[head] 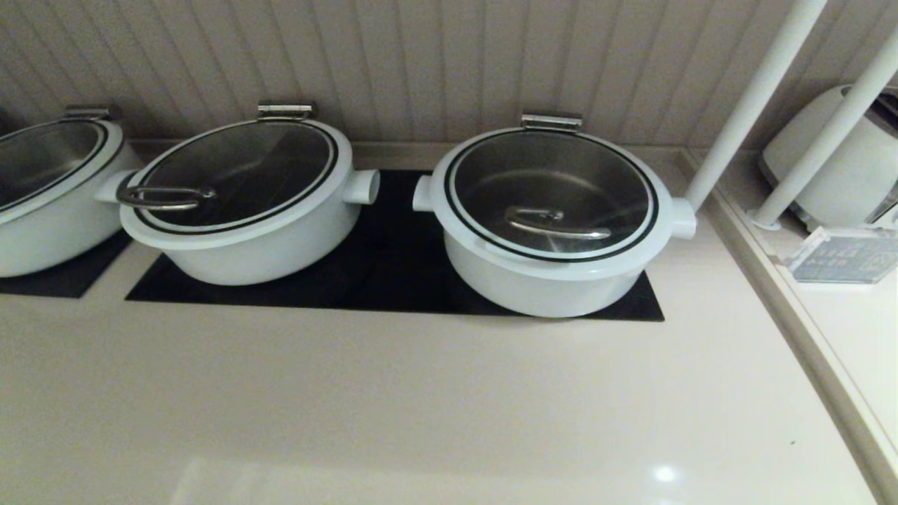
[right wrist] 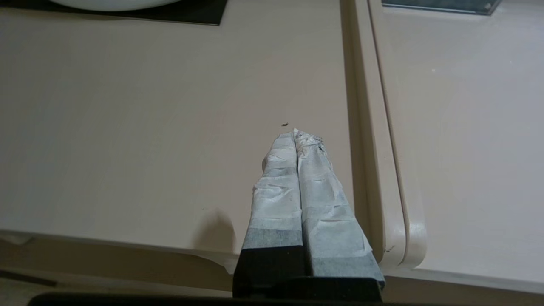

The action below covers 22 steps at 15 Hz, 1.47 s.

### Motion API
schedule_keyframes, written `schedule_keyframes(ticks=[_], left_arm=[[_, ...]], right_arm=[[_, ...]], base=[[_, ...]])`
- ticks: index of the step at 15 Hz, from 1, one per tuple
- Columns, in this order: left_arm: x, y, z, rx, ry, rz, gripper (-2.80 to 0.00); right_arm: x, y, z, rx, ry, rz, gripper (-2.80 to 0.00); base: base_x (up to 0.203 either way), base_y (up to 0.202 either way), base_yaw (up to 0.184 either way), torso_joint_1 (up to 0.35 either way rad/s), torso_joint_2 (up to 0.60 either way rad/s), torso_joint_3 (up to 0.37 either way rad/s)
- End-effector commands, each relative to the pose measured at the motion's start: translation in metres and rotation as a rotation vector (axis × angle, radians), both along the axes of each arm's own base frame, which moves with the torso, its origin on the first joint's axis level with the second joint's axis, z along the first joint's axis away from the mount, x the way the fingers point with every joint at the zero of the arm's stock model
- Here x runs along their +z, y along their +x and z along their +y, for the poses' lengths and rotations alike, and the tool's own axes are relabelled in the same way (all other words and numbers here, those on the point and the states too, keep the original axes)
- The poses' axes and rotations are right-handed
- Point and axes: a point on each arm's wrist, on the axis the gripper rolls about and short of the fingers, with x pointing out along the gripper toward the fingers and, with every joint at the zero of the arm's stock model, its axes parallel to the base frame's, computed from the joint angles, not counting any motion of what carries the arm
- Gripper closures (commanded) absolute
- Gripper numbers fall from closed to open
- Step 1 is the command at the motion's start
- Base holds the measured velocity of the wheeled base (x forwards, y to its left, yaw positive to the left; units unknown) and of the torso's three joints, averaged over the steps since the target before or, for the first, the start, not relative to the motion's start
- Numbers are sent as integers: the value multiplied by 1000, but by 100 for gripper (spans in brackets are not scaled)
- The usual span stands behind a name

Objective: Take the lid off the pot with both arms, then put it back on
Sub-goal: Open the food pot lid a small opening with the right arm

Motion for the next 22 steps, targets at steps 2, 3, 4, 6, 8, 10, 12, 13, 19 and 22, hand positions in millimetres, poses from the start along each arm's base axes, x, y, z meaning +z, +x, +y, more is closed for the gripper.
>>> schedule_keyframes(ticks=[2,3,4,6,8,10,12,13,19,22], left_arm=[[0,0,0,0,-1,1,0],[0,0,0,0,-1,1,0],[0,0,0,0,-1,1,0],[0,0,0,0,-1,1,0],[0,0,0,0,-1,-1,0],[0,0,0,0,-1,0,0],[0,0,0,0,-1,1,0],[0,0,0,0,-1,2,0],[0,0,0,0,-1,1,0],[0,0,0,0,-1,1,0]], right_arm=[[0,0,0,15,-24,2,0],[0,0,0,15,-21,2,0],[0,0,0,15,-22,-1,0],[9,-2,0,20,-12,-44,0],[29,-9,1,45,-6,-92,0],[55,-11,1,54,-2,-82,0],[86,0,1,73,0,-35,0],[102,8,1,100,1,-16,0],[140,67,16,665,-23,83,0],[135,108,21,718,-25,178,0]], base=[[0,0,0,0,0,0],[0,0,0,0,0,0],[0,0,0,0,0,0],[0,0,0,0,0,0],[0,0,0,0,0,0],[0,0,0,0,0,0],[0,0,0,0,0,0],[0,0,0,0,0,0],[0,0,0,0,0,0],[0,0,0,0,0,0]])
